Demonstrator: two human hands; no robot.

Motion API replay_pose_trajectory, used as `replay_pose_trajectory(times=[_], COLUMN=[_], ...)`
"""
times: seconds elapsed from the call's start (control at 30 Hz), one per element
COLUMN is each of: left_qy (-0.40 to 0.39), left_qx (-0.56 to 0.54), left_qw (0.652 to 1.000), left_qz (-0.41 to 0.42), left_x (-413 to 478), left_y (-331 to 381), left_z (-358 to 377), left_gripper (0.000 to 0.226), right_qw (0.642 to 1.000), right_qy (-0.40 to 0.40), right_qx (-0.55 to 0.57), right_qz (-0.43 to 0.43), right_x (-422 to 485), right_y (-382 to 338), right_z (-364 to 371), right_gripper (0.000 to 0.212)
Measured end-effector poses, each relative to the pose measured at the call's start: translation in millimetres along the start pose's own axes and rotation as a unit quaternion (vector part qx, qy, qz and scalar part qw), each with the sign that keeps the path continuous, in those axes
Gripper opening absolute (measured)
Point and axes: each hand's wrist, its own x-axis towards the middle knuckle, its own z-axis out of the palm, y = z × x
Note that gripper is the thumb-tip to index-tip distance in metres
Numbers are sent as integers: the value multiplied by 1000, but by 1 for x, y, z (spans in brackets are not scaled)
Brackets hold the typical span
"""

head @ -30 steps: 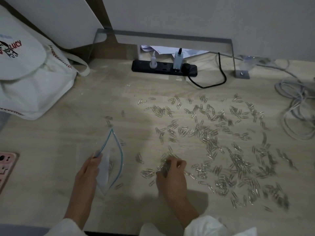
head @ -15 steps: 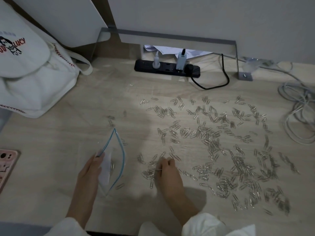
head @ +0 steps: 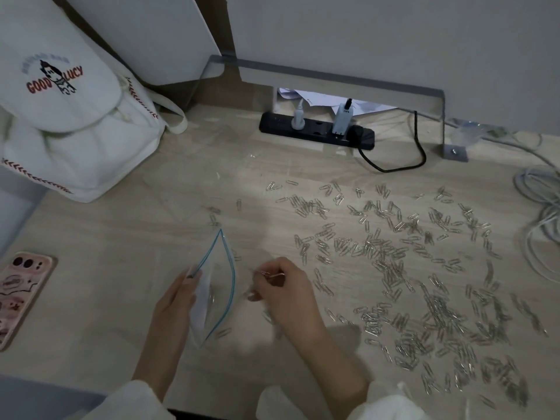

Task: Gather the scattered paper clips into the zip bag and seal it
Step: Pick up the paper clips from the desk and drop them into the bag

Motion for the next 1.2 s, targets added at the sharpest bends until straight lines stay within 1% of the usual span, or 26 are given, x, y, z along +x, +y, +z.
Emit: replay_pose_trajectory(times=[0.07,0.13,0.17,0.27,0.3,0.33,0.4,0.43,0.5,0.53,0.57,0.6,0.63,0.7,0.73,0.77,0.83,0.9,1.0,1.1,1.2], left_qy=[3,-8,-8,7,9,11,18,22,23,20,17,13,11,8,7,9,11,12,18,21,14], left_qx=[28,54,56,38,33,28,14,7,-3,-3,-4,-6,-6,-5,-2,0,0,-5,-7,-5,-11], left_qw=[1000,998,998,999,999,999,1000,1000,1000,1000,1000,1000,1000,1000,1000,1000,1000,1000,1000,1000,1000], left_qz=[5,29,36,21,19,16,4,0,-6,-11,-17,-22,-24,-18,-14,-13,-9,1,3,2,4], left_x=[-1,-2,-3,-1,0,1,3,3,4,4,4,3,3,4,3,3,3,3,4,4,4], left_y=[1,0,0,3,3,4,6,6,6,7,8,8,7,7,7,7,6,6,6,5,6], left_z=[1,2,3,3,2,2,0,-2,-4,-4,-5,-6,-7,-10,-11,-12,-13,-14,-14,-15,-13], left_gripper=[46,35,33,32,30,26,19,18,20,22,25,27,29,39,44,46,37,28,18,18,16], right_qw=[999,996,995,981,974,969,967,970,979,980,974,964,950,916,900,891,893,897,882,858,836], right_qy=[-42,-72,-74,-69,-82,-95,-102,-87,-29,9,48,83,111,146,152,152,133,95,33,-22,-85], right_qx=[2,-14,-35,-150,-184,-204,-205,-189,-154,-154,-177,-221,-276,-375,-404,-417,-415,-420,-468,-509,-533], right_qz=[-33,-52,-60,-97,-103,-104,-115,-126,-132,-130,-131,-125,-100,3,57,93,114,96,30,-59,-97], right_x=[-6,-10,-10,-2,1,3,7,10,20,29,40,52,65,87,95,101,110,115,111,96,73], right_y=[-16,-21,-20,-7,-2,1,-1,-5,-14,-15,-12,-5,4,26,36,43,52,54,59,68,81], right_z=[18,33,38,46,46,45,37,30,12,-1,-16,-33,-49,-82,-95,-105,-112,-105,-80,-58,-51], right_gripper=[18,21,22,11,14,17,19,19,20,21,22,24,30,49,55,60,67,68,64,68,77])
